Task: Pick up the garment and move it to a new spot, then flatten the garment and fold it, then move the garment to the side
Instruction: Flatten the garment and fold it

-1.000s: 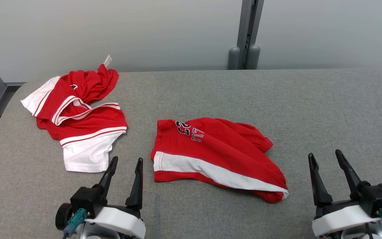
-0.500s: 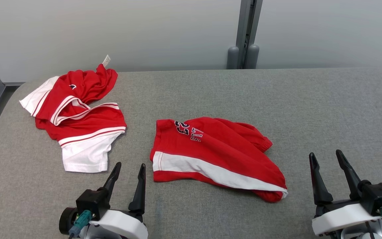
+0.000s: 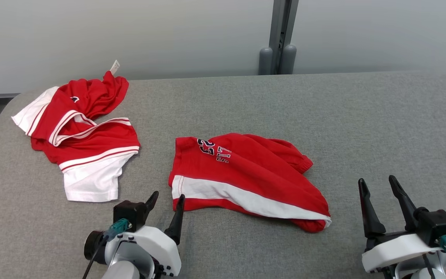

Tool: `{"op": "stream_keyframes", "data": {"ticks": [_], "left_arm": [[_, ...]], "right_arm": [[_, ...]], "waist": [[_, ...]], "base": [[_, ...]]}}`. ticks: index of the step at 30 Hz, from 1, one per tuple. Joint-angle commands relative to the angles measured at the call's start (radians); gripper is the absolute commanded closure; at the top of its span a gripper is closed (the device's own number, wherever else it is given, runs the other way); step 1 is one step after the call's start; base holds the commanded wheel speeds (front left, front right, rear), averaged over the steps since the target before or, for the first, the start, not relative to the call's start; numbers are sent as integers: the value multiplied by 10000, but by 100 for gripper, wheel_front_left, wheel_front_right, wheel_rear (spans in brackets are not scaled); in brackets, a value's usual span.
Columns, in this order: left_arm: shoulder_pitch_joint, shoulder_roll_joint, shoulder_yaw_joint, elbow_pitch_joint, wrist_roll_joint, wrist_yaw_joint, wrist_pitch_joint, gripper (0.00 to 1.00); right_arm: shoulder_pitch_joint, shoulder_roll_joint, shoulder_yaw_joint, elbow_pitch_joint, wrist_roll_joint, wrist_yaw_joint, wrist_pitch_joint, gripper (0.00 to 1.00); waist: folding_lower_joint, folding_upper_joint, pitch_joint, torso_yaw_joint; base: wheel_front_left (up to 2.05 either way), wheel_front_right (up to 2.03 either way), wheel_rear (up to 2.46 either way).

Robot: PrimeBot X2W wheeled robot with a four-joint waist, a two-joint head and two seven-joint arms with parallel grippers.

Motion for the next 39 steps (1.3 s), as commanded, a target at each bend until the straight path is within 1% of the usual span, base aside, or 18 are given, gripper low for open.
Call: {"op": "stream_keyframes", "data": {"ticks": [1, 4, 8, 12, 14, 21, 27, 34, 35, 36, 37, 38, 39], "left_arm": [[-304, 47, 12, 204, -118, -82, 262, 0], [-601, 89, -6, 484, -287, -253, 674, 0], [-871, 76, 159, 836, -865, -499, 1068, 0], [-1174, 61, 185, 1376, -1189, -471, 1335, 0], [-1303, 64, 244, 1655, -1395, -526, 1383, 0], [-1721, 45, 155, 2350, -2022, -671, 1158, 0], [-1995, 46, -168, 2718, -2457, -665, 984, 0], [-2219, 46, -615, 2721, -2743, -811, 719, 0], [-2248, 46, -685, 2711, -2817, -823, 717, 12], [-2281, 47, -734, 2713, -2911, -829, 718, 21], [-2330, 47, -764, 2737, -2979, -798, 716, 35], [-2384, 47, -782, 2796, -3026, -719, 719, 44], [-2429, 47, -787, 2873, -3062, -640, 718, 47]], "right_arm": [[-90, -44, 14, 34, 66, 2, -10, 0], [-99, -45, 57, 84, 86, 2, -10, 0], [-113, -44, 125, 140, 43, 2, -10, 0], [-194, -45, 228, 164, -6, 2, -10, 0], [-246, -45, 271, 149, -19, 2, -10, 0], [-255, -44, 296, 91, -81, 2, -10, 0], [-301, -44, 323, 102, -114, 2, -10, 0], [-298, -44, 337, 61, -98, 2, -10, 0], [-300, -44, 337, 64, -100, 2, -10, 0], [-306, -44, 340, 69, -95, 2, -10, 0], [-316, -45, 353, 77, -83, 2, -10, 0], [-331, -44, 369, 83, -73, 2, -10, 0], [-348, -45, 384, 79, -65, 2, -10, 0]], "waist": [[0, 0, 61, -94], [0, 0, 128, -215], [0, 0, 188, -364], [0, 0, 251, -556], [0, 0, 291, -638], [0, 0, 427, -839], [0, 0, 489, -900], [0, 0, 523, -896], [0, 0, 526, -890], [0, 0, 527, -887], [0, 0, 529, -890], [0, 0, 535, -897], [0, 0, 542, -905]], "base": [[0, 0, 0], [0, 0, 0], [0, 0, 0], [0, 0, 0], [0, 0, 0], [0, 0, 0], [0, 0, 0], [0, 0, 0], [0, 0, 0], [0, 0, 0], [0, 0, 0], [0, 0, 0], [0, 0, 0]]}}
